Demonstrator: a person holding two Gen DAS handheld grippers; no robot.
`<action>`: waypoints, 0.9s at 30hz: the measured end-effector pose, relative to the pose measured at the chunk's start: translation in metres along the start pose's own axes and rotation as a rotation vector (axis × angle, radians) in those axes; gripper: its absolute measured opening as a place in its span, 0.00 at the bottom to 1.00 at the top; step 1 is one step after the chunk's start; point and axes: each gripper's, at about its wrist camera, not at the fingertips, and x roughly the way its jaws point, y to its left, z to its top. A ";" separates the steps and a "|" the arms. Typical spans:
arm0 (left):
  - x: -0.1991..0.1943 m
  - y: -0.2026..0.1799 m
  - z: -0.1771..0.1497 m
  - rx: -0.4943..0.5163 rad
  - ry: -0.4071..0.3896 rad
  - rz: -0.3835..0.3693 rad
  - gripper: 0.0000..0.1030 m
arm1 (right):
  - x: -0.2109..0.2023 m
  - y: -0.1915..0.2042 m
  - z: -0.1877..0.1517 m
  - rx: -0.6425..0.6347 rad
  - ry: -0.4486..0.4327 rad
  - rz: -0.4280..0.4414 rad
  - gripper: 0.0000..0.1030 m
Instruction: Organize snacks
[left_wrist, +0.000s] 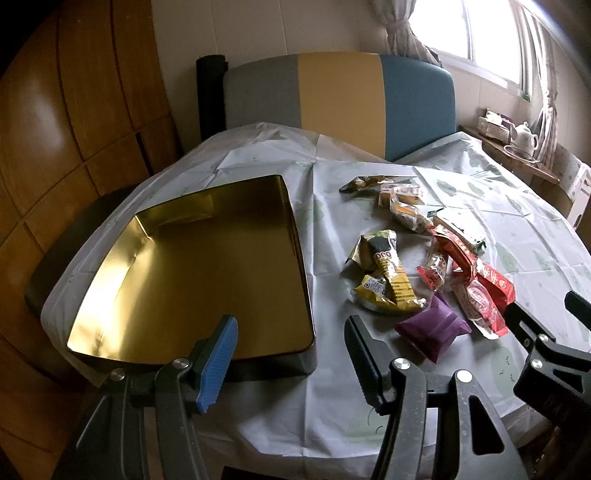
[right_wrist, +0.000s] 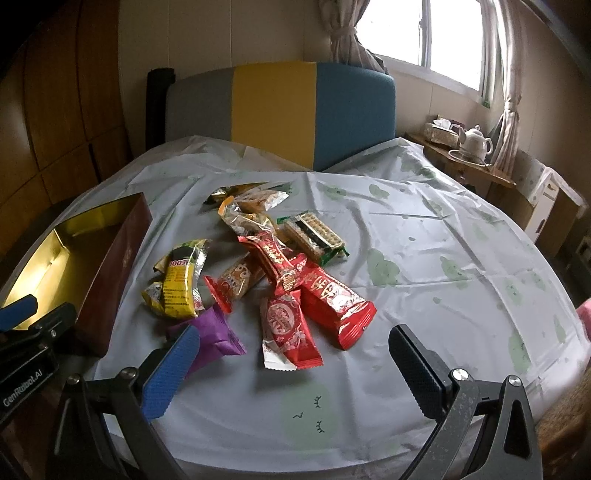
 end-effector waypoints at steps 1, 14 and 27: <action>-0.001 0.000 0.000 0.000 -0.002 -0.001 0.59 | -0.001 -0.002 0.001 -0.002 -0.002 0.000 1.00; -0.003 -0.001 0.000 0.009 -0.010 -0.009 0.59 | -0.004 -0.011 0.013 -0.056 -0.025 -0.008 1.00; -0.006 -0.002 0.003 0.009 -0.009 -0.026 0.59 | -0.009 -0.054 0.074 -0.092 -0.092 0.039 1.00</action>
